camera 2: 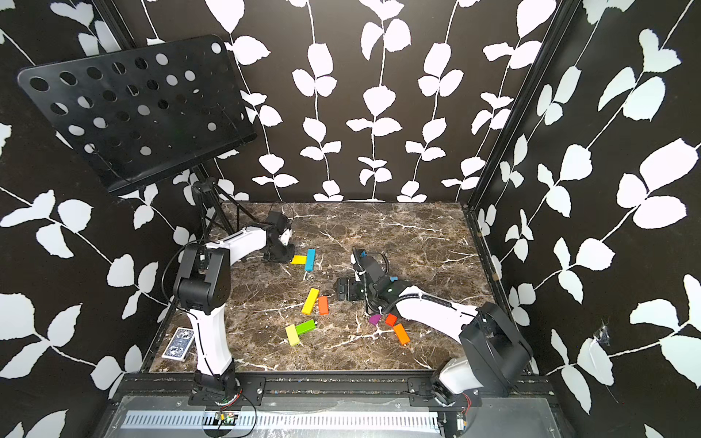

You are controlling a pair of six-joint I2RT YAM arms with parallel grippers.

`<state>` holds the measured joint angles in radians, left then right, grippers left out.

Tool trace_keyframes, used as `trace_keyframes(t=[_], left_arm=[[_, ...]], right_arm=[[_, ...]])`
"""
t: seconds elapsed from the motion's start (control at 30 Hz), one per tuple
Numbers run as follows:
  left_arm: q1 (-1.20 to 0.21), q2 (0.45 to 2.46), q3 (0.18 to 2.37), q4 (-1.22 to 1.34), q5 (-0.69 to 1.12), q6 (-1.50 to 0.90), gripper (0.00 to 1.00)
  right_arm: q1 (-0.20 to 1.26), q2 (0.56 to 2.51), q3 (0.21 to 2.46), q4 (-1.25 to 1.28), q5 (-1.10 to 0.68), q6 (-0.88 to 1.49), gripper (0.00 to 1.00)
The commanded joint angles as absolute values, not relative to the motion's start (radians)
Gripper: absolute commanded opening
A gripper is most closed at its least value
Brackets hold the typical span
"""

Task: Assemble the letter t with building blocks
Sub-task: Assemble the building block at the center of the board.

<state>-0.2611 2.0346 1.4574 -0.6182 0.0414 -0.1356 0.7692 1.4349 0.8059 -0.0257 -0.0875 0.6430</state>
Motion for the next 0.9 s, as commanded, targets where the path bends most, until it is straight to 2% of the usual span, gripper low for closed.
trace_keyframes(t=[0.0, 0.27, 0.4, 0.47, 0.53, 0.67, 0.73, 0.87], left_arm=[[-0.258, 2.017, 1.457, -0.64, 0.046, -0.143, 0.16], [-0.258, 2.015, 1.481, -0.671, -0.018, -0.131, 0.19], [-0.258, 1.976, 1.484, -0.689, -0.092, -0.107, 0.25], [-0.258, 1.946, 1.477, -0.693, -0.118, -0.095, 0.34], [-0.257, 1.904, 1.462, -0.693, -0.126, -0.085, 0.51], [-0.257, 1.813, 1.397, -0.661, -0.112, -0.083, 0.71], [-0.257, 1.766, 1.359, -0.654, -0.086, -0.093, 0.99], [-0.257, 1.684, 1.271, -0.651, 0.015, -0.113, 0.99]], right_arm=[[0.764, 1.424, 0.802, 0.002, -0.087, 0.645, 0.96], [0.764, 1.425, 0.802, -0.001, -0.084, 0.643, 0.96], [0.764, 1.418, 0.808, -0.024, -0.068, 0.633, 0.96], [0.767, 1.418, 0.819, -0.049, -0.05, 0.62, 0.95], [0.78, 1.423, 0.839, -0.091, -0.021, 0.598, 0.94], [0.828, 1.447, 0.872, -0.13, 0.031, 0.569, 0.9], [0.861, 1.473, 0.892, -0.137, 0.053, 0.565, 0.86], [0.936, 1.528, 0.933, -0.143, 0.12, 0.573, 0.85]])
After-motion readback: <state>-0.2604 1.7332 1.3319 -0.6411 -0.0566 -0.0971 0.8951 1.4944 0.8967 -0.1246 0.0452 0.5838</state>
